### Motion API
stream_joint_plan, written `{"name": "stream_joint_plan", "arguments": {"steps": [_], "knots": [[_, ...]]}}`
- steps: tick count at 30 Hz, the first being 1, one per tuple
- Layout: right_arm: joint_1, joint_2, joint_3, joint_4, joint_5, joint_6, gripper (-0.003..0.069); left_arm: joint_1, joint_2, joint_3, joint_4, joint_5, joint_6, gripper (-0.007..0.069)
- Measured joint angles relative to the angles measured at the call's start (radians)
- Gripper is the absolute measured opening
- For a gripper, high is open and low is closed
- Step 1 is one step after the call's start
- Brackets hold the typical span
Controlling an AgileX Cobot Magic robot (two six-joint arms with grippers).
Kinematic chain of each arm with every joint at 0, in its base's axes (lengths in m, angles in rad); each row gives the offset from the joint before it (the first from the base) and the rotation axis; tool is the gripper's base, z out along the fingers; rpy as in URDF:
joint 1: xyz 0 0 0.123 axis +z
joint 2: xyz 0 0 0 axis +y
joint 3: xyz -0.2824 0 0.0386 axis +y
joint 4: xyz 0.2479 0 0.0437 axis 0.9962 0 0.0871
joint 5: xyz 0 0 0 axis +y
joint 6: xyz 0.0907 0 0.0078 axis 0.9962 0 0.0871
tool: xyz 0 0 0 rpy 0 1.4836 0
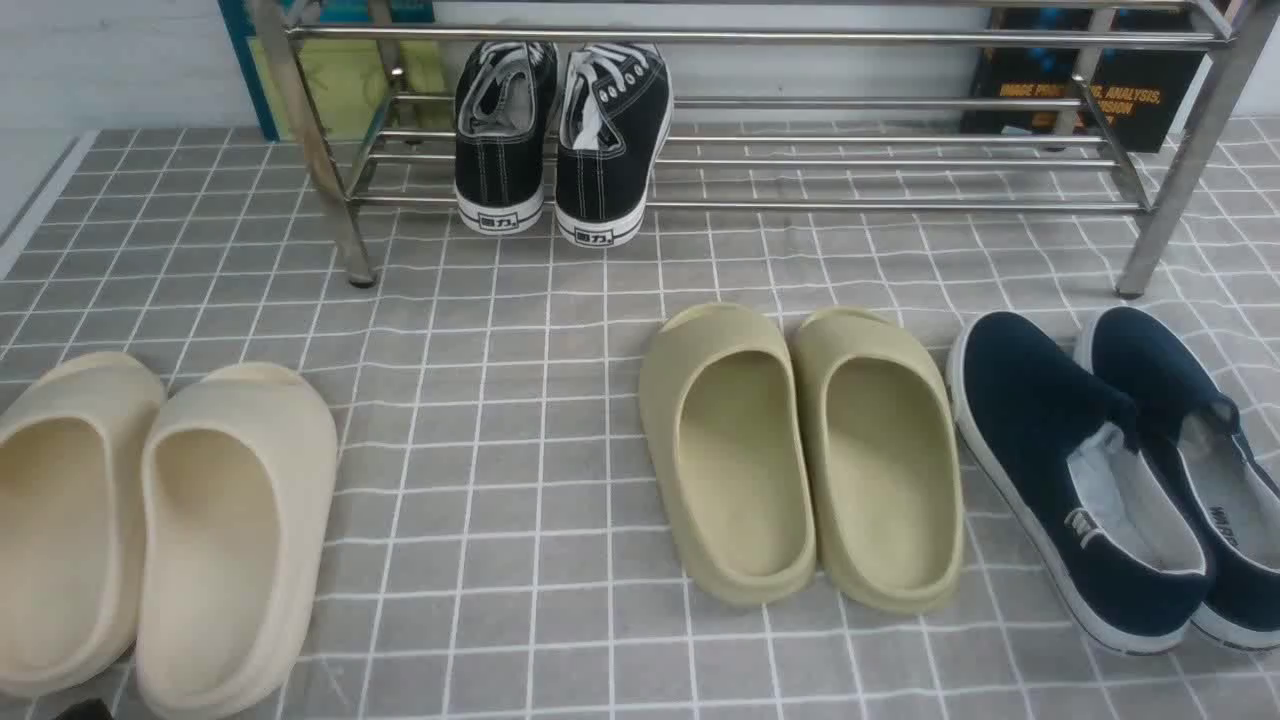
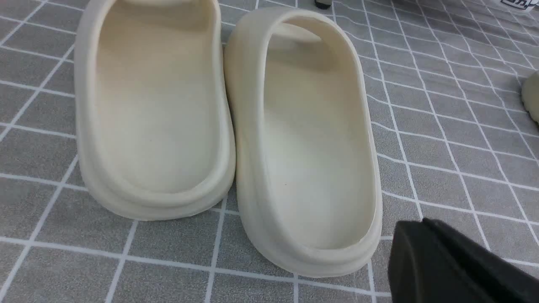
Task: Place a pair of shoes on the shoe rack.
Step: Use the right arm to grab the shoe closest to it
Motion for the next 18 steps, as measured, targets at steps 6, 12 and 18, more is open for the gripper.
{"name": "stream_joint_plan", "arguments": {"steps": [6, 12, 18], "knots": [[0.000, 0.000, 0.000, 0.000, 0.000, 0.000, 0.0239, 0.000, 0.000, 0.000, 0.000, 0.000, 0.000, 0.0011], [0.000, 0.000, 0.000, 0.000, 0.000, 0.000, 0.0239, 0.000, 0.000, 0.000, 0.000, 0.000, 0.000, 0.0015], [0.000, 0.000, 0.000, 0.000, 0.000, 0.000, 0.0239, 0.000, 0.000, 0.000, 0.000, 0.000, 0.000, 0.0018]]}}
